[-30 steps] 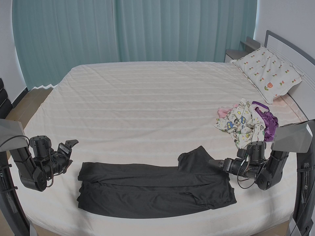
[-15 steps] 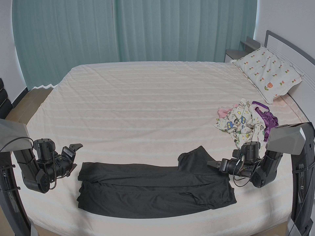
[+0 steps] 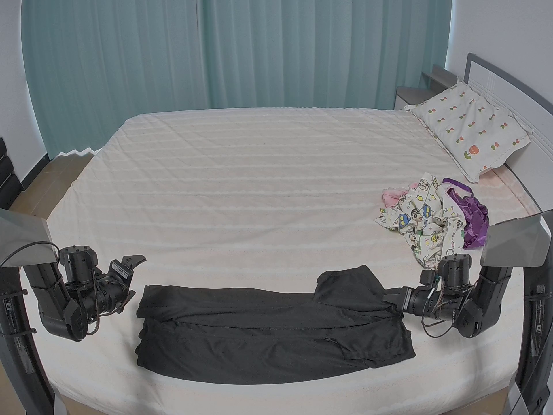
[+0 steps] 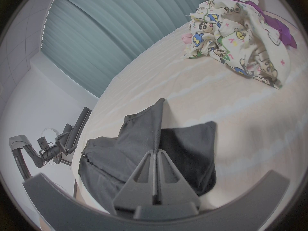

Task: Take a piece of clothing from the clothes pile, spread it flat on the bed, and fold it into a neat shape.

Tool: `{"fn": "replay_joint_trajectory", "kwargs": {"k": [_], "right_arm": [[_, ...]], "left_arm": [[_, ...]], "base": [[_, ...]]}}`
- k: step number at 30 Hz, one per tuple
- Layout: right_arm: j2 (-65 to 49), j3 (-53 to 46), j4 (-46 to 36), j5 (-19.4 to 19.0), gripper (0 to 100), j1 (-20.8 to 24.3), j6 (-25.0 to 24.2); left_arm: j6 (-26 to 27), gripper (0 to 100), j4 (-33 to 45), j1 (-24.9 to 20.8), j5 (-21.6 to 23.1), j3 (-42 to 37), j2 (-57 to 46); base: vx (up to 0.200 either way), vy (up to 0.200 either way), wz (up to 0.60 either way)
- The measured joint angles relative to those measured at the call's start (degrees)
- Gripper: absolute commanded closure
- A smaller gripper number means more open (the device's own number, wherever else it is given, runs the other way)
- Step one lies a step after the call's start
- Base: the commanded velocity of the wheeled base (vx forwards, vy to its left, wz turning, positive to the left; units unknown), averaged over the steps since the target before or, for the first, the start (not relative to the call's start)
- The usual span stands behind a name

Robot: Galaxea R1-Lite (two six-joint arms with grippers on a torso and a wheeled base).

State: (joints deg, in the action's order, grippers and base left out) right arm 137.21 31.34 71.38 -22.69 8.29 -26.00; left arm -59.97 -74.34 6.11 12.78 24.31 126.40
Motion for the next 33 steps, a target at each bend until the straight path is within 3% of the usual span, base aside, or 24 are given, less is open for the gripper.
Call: {"fn": "replay_joint_trajectory", "kwargs": {"k": [7,19,20,27,33], "right_arm": [[-3.3,-7.6,1.7,-3.7,100,-0.9,0.9],[-2.1,-14.3,5.4,-4.4,100,-1.7,6.4],[-1.9,-14.5,5.5,-4.4,0,-1.7,6.6],[-1.1,-14.9,7.5,-4.3,0,-1.6,7.3],[-1.6,-15.4,13.1,-4.3,0,-2.1,5.4]], "left_arm": [[0.2,0,0.0,0.0,0.0,-0.3,0.2],[2.8,0,0.0,-0.6,-0.1,-1.2,0.6],[3.1,0,0.0,-0.8,-0.1,-1.4,0.7],[5.4,0,-0.1,-1.0,-0.9,-1.7,1.1],[7.5,0,0.4,-0.7,-4.5,0.5,1.4]], "base": [[0.000,0.000,0.00],[0.000,0.000,0.00],[0.000,0.000,0.00],[0.000,0.000,0.00],[0.000,0.000,0.00]]}}
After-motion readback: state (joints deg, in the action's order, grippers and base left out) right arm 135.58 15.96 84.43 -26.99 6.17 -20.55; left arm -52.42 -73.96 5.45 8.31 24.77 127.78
